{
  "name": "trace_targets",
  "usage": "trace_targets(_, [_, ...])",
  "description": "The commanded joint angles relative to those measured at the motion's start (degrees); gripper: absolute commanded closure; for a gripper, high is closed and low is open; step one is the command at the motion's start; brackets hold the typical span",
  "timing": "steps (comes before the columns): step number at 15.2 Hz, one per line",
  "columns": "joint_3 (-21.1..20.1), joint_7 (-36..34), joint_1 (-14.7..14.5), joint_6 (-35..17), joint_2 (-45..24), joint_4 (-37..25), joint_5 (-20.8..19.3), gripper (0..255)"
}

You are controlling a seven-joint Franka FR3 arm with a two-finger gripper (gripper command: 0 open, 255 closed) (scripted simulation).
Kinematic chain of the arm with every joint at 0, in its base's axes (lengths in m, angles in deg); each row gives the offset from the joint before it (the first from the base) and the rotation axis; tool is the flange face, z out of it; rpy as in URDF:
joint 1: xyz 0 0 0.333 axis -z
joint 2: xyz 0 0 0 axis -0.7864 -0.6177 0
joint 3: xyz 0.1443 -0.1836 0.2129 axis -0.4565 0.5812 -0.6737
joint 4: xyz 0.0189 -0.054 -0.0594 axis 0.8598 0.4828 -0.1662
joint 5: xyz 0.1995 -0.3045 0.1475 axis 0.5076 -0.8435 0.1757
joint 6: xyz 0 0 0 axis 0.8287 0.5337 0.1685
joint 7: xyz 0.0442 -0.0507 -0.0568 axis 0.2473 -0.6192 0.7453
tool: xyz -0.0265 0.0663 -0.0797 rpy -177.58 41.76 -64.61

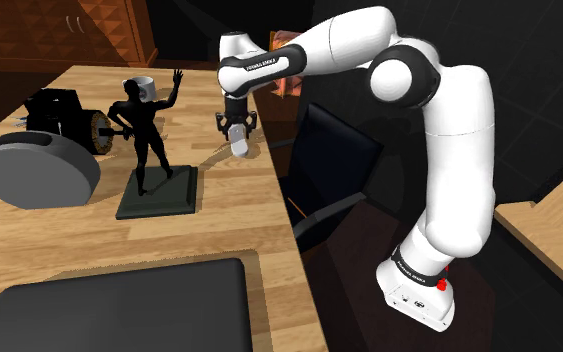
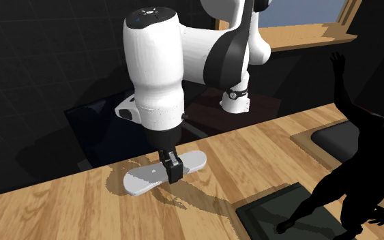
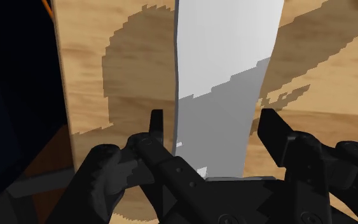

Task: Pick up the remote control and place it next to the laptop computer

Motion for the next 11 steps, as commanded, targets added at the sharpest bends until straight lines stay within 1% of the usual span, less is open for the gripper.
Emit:
trace_targets(1, [0.0, 0.0, 0.0, 1.4, 0.4, -1.0, 0.0, 255])
trace_targets(11, [-0.1, 0.3, 0.0, 8.2, 2.2, -6.0, 0.2, 255])
